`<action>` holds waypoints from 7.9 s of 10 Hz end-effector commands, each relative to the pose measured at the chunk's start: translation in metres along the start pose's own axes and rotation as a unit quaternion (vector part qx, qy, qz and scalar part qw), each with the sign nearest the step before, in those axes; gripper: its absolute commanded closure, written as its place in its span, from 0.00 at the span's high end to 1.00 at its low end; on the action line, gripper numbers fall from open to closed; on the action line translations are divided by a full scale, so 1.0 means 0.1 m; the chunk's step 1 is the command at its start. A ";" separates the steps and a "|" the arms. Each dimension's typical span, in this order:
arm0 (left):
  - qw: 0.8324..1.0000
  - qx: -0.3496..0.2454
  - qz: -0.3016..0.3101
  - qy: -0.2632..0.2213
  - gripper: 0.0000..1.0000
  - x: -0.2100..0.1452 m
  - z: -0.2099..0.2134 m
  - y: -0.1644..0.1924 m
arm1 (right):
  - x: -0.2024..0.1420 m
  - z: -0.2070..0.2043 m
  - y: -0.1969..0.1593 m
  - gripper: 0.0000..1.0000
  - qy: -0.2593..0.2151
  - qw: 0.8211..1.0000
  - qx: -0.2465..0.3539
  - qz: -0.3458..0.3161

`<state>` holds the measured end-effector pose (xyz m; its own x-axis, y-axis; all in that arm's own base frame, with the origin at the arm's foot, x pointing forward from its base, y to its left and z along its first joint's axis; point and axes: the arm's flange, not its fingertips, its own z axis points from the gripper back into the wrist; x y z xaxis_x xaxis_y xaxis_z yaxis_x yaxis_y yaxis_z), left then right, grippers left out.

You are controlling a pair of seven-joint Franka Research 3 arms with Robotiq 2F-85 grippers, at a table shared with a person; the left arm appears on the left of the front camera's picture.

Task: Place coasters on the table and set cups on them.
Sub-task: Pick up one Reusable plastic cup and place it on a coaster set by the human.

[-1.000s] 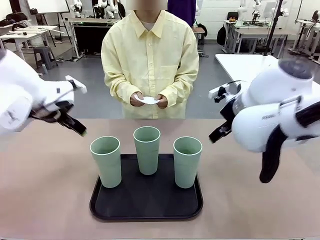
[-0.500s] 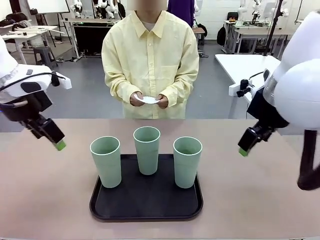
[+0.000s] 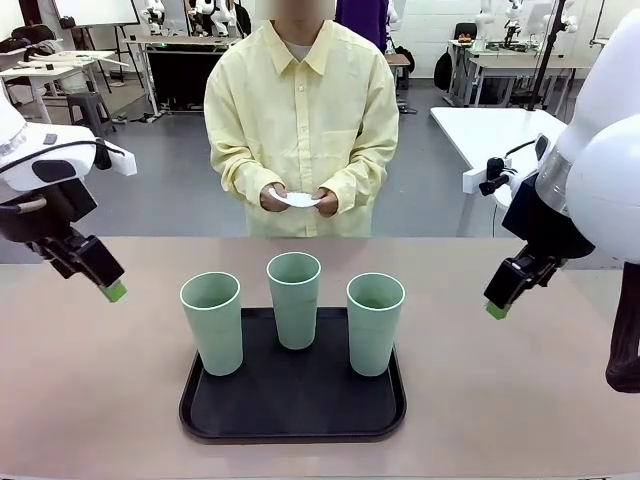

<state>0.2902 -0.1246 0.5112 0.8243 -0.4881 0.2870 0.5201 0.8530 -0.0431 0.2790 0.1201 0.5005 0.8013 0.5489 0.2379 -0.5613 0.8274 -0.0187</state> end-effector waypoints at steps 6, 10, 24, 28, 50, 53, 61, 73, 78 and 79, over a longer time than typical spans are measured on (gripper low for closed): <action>0.852 -0.476 0.206 -0.069 1.00 -0.34 0.03 1.34 | -0.81 -0.19 -1.41 1.00 -0.133 0.844 0.496 -0.152; 0.837 -0.469 0.278 -0.051 1.00 -0.68 0.00 1.70 | -1.39 -0.07 -1.67 1.00 -0.138 0.837 0.495 -0.190; 0.840 -0.457 0.287 -0.060 1.00 -0.81 0.01 1.77 | -1.62 0.02 -1.82 1.00 -0.158 0.827 0.487 -0.234; 0.840 -0.457 0.287 -0.060 1.00 -0.81 0.01 1.77 | -1.62 0.02 -1.82 1.00 -0.158 0.827 0.487 -0.234; 0.840 -0.457 0.287 -0.060 1.00 -0.81 0.01 1.77 | 0.37 -0.44 -0.89 1.00 -0.074 0.949 0.126 0.279; 0.840 -0.457 0.287 -0.060 1.00 -0.81 0.01 1.77 | 0.33 -0.33 -0.93 1.00 -0.074 0.950 0.142 0.267; 0.840 -0.457 0.287 -0.060 1.00 -0.81 0.01 1.77 | 0.39 -1.06 -1.49 1.00 -0.272 0.855 0.244 0.367; 0.840 -0.457 0.287 -0.060 1.00 -0.81 0.01 1.77 | 0.25 -1.34 -1.61 1.00 -0.359 0.801 0.335 0.343; 0.840 -0.457 0.287 -0.060 1.00 -0.81 0.01 1.77 | 0.41 -1.91 -1.48 1.00 -0.389 0.774 0.357 0.348; 0.840 -0.457 0.287 -0.060 1.00 -0.81 0.01 1.77 | 0.48 -2.02 -1.42 1.00 -0.386 0.778 0.351 0.350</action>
<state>0.3153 0.0656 0.4804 0.9987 0.0266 0.0438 0.0281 0.4309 -0.9020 0.4278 0.0425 0.3253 0.0624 0.3708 0.9266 -0.9929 -0.0715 0.0955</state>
